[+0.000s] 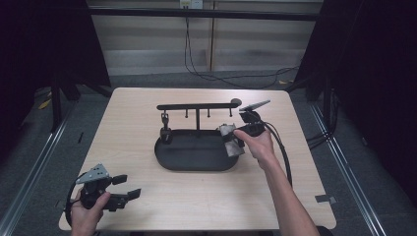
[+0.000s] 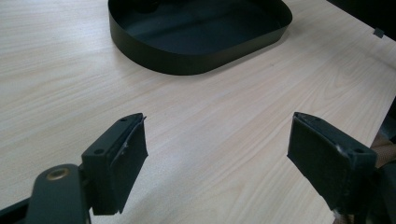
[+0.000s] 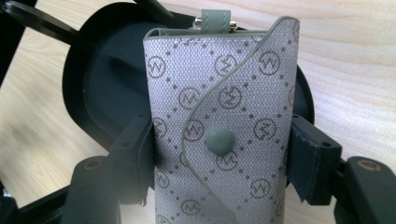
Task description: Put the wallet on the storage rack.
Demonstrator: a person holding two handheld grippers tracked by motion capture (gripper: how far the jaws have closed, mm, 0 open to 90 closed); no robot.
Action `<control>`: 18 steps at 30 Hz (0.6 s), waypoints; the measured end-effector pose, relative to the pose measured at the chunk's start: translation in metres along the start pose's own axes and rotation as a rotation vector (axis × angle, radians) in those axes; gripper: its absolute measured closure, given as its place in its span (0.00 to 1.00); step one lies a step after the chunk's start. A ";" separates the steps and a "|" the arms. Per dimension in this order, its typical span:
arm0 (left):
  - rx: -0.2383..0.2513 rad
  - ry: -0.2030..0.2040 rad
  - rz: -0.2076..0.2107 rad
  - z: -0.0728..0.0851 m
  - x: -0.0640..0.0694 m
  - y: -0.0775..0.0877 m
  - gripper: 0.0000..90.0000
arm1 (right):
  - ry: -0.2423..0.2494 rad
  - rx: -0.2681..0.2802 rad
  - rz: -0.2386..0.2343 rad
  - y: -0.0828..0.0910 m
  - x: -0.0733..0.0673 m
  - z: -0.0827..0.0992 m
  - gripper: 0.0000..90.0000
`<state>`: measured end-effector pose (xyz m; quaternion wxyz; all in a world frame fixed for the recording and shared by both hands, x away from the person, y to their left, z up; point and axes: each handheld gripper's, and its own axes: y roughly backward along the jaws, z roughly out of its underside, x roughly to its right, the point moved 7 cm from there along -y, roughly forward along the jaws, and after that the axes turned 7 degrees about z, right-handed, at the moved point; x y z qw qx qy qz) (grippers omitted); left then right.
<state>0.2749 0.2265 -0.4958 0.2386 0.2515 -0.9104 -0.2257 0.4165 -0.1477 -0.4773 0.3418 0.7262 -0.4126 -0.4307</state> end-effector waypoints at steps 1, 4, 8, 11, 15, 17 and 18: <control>0.000 0.001 -0.002 0.000 0.000 0.000 0.22 | 0.007 -0.004 0.003 -0.002 0.000 0.000 0.37; 0.004 0.001 -0.002 0.000 0.000 0.000 0.22 | 0.010 -0.005 0.010 -0.005 0.001 0.001 0.37; 0.000 0.000 -0.001 0.000 0.000 0.000 0.21 | 0.003 -0.011 0.003 -0.013 -0.001 0.004 0.37; 0.000 -0.001 -0.004 0.000 0.000 0.000 0.21 | -0.007 -0.006 -0.011 -0.017 -0.003 0.005 0.37; 0.004 0.002 -0.007 0.000 -0.001 0.001 0.21 | -0.010 0.000 -0.011 -0.022 -0.004 0.006 0.37; 0.005 0.003 -0.007 -0.001 0.000 0.001 0.21 | -0.013 0.000 -0.013 -0.025 -0.005 0.007 0.37; 0.005 0.001 -0.008 -0.001 0.000 0.001 0.21 | -0.019 -0.006 -0.010 -0.028 -0.006 0.008 0.37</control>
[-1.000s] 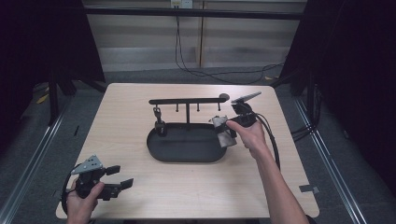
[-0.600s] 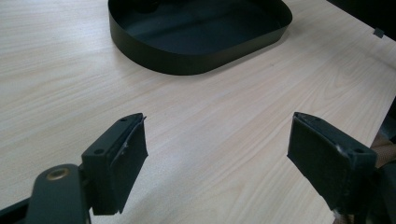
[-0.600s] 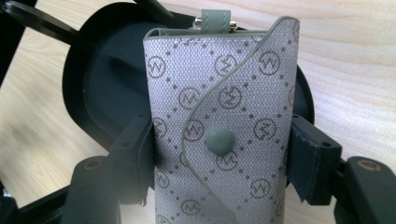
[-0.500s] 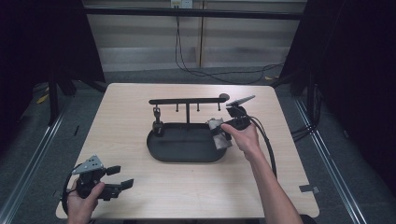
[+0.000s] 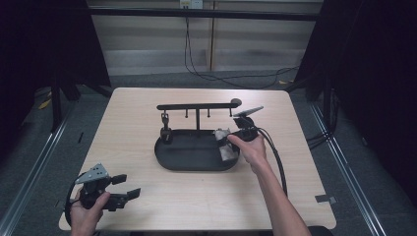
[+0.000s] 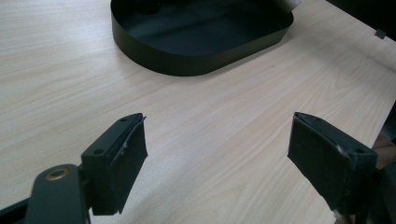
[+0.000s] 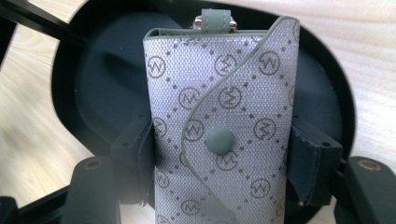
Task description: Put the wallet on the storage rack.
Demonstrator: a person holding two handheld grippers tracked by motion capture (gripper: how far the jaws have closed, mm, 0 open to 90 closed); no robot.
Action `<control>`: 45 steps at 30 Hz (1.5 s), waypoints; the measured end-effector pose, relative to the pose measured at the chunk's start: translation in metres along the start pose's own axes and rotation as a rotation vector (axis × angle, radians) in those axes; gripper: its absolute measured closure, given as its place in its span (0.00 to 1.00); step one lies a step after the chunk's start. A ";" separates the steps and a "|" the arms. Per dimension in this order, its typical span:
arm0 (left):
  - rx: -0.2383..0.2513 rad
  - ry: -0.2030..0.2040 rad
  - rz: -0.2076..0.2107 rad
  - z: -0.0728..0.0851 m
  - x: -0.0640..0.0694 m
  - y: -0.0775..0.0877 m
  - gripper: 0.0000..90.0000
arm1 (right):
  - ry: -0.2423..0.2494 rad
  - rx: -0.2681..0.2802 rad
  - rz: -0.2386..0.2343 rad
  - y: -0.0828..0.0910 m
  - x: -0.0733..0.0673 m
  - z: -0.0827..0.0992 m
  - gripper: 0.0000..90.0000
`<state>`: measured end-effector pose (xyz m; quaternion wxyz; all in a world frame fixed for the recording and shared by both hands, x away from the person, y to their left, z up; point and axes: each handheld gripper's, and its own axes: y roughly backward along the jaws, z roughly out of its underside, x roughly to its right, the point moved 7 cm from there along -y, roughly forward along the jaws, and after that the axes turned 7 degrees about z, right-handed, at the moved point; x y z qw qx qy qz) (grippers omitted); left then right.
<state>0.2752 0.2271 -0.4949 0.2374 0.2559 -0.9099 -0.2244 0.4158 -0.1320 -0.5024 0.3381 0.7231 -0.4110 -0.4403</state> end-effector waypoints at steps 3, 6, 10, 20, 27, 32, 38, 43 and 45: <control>-0.005 0.000 -0.012 0.000 -0.001 -0.001 0.21 | 0.017 0.000 0.010 -0.007 -0.002 0.002 0.37; -0.007 0.003 -0.009 0.001 -0.001 -0.001 0.21 | 0.015 -0.006 0.018 -0.011 -0.006 0.003 0.37; -0.004 0.002 -0.012 0.001 -0.001 0.000 0.21 | 0.013 -0.002 0.029 -0.018 -0.005 0.004 0.37; -0.005 0.002 -0.007 0.001 -0.001 -0.001 0.21 | 0.013 0.004 0.087 -0.029 -0.001 0.006 0.37; -0.003 0.006 -0.002 0.001 -0.002 -0.001 0.21 | 0.010 0.023 0.087 -0.035 -0.001 0.006 0.35; -0.005 0.008 0.000 0.001 -0.002 -0.001 0.21 | 0.008 0.054 0.079 -0.038 0.000 0.009 0.34; -0.004 0.010 -0.001 0.001 -0.002 -0.002 0.21 | 0.042 0.076 0.114 -0.039 0.001 0.008 0.31; -0.007 0.020 0.008 0.002 -0.003 -0.003 0.21 | 0.042 0.089 0.123 -0.039 0.001 0.007 0.32; -0.002 0.018 0.008 0.002 -0.002 -0.002 0.21 | 0.041 0.111 0.104 -0.036 -0.002 0.004 0.32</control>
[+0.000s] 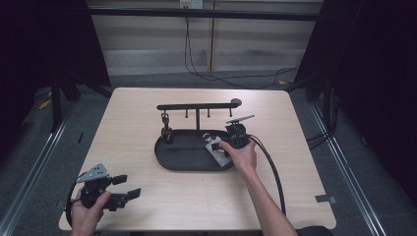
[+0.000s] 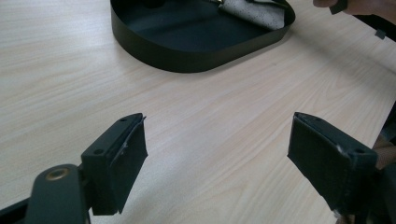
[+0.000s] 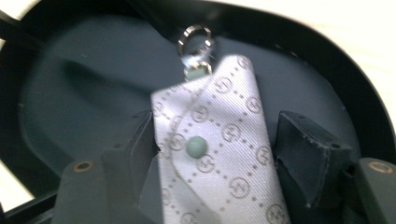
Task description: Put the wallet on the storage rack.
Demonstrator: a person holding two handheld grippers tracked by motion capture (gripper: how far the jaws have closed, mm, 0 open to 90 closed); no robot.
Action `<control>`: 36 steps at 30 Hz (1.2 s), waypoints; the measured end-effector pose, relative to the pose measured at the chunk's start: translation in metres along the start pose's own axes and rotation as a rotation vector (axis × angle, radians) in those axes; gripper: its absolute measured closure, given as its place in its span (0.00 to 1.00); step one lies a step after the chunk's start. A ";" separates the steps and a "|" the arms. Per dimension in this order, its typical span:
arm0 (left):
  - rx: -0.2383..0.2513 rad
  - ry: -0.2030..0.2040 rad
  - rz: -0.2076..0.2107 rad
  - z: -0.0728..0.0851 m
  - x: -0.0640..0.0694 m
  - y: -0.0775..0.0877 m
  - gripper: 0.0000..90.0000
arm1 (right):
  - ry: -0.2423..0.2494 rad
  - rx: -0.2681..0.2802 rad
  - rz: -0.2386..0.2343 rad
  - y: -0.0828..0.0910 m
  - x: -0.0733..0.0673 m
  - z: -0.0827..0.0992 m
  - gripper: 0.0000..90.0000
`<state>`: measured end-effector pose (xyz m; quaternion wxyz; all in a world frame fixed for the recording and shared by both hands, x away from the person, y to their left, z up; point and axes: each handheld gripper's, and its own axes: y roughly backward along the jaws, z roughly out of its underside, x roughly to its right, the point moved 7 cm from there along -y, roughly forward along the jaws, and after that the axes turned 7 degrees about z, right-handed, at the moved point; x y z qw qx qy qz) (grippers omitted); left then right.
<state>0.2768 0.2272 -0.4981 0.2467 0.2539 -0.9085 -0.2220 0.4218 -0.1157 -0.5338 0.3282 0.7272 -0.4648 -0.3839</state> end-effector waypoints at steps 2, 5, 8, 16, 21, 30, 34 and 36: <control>0.005 -0.003 -0.003 -0.001 -0.001 0.001 0.21 | 0.008 0.012 -0.010 0.003 -0.001 0.000 0.32; 0.014 0.004 0.002 -0.001 -0.001 0.002 0.21 | 0.014 0.023 -0.020 0.007 0.001 0.003 0.31; 0.018 0.008 -0.006 -0.002 -0.002 0.002 0.21 | 0.016 0.048 -0.025 0.015 0.007 0.005 0.28; 0.043 0.036 -0.018 -0.003 -0.005 0.003 0.21 | 0.024 0.128 -0.033 0.047 0.024 0.006 0.27; 0.035 0.037 -0.021 -0.002 -0.006 0.001 0.21 | 0.005 0.164 -0.022 0.065 0.045 0.016 0.24; 0.023 0.049 -0.027 -0.002 -0.007 0.001 0.21 | 0.019 0.220 0.017 0.097 0.071 0.038 0.22; 0.027 0.042 -0.031 -0.002 -0.007 0.001 0.21 | 0.022 0.237 0.038 0.107 0.079 0.056 0.22; 0.027 0.044 -0.032 -0.002 -0.007 0.002 0.21 | 0.032 0.240 0.045 0.110 0.081 0.067 0.22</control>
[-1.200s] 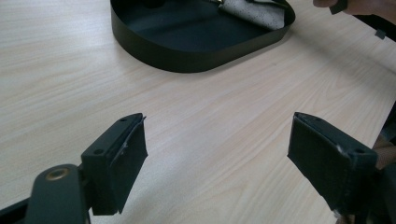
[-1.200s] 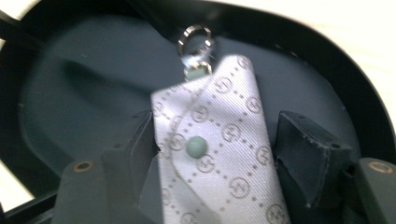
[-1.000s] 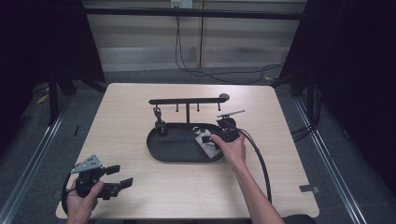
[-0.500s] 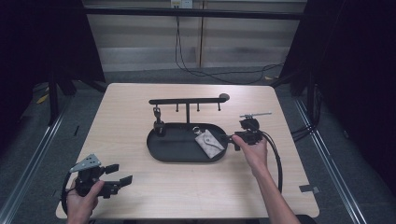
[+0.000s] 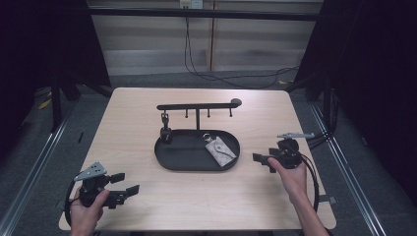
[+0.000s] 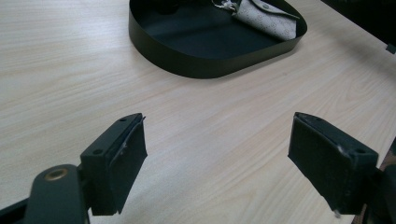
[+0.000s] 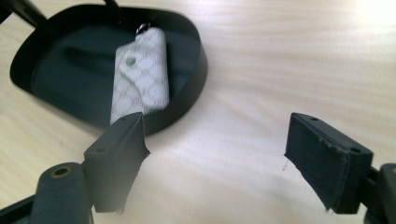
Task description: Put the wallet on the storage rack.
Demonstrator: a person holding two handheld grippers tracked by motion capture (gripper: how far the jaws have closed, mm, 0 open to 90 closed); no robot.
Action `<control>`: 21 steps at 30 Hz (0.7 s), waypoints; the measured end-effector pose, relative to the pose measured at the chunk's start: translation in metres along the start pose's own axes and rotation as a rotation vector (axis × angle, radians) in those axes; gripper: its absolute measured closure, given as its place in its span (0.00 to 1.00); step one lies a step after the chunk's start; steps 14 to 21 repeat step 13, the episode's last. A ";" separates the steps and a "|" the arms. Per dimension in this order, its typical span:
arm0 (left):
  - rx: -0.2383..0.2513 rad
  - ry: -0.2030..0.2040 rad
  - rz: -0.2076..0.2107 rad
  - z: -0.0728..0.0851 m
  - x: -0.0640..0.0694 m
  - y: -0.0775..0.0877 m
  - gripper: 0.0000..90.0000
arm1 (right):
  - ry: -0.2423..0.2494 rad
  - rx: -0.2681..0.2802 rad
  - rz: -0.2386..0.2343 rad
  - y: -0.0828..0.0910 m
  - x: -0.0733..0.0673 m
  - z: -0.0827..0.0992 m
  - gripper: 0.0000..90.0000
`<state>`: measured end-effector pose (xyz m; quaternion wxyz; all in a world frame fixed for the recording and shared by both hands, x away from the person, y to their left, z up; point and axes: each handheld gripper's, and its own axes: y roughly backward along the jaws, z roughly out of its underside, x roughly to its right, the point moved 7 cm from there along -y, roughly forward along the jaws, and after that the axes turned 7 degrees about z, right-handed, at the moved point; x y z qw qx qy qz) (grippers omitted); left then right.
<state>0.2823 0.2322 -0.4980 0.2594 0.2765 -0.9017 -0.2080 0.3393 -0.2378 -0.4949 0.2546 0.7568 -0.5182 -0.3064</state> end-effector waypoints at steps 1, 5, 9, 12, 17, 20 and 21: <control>0.001 0.000 -0.001 0.000 0.000 0.000 0.21 | 0.002 0.001 0.002 0.003 0.000 0.005 0.22; -0.002 -0.003 0.000 0.000 0.000 0.000 0.21 | 0.011 0.024 0.009 0.019 0.003 0.022 0.22; -0.009 -0.005 -0.001 0.000 0.000 -0.001 0.21 | -0.017 0.031 0.017 0.029 0.017 0.040 0.22; -0.010 -0.007 0.002 0.001 0.001 -0.002 0.21 | -0.017 -0.011 0.061 0.025 0.029 0.053 0.21; -0.008 -0.010 0.002 0.000 0.001 -0.001 0.21 | -0.014 -0.035 0.083 0.023 0.033 0.056 0.22; -0.008 -0.010 0.002 0.000 0.001 -0.001 0.21 | -0.014 -0.035 0.083 0.023 0.033 0.056 0.22; -0.008 -0.010 0.002 0.000 0.001 -0.001 0.21 | -0.014 -0.035 0.083 0.023 0.033 0.056 0.22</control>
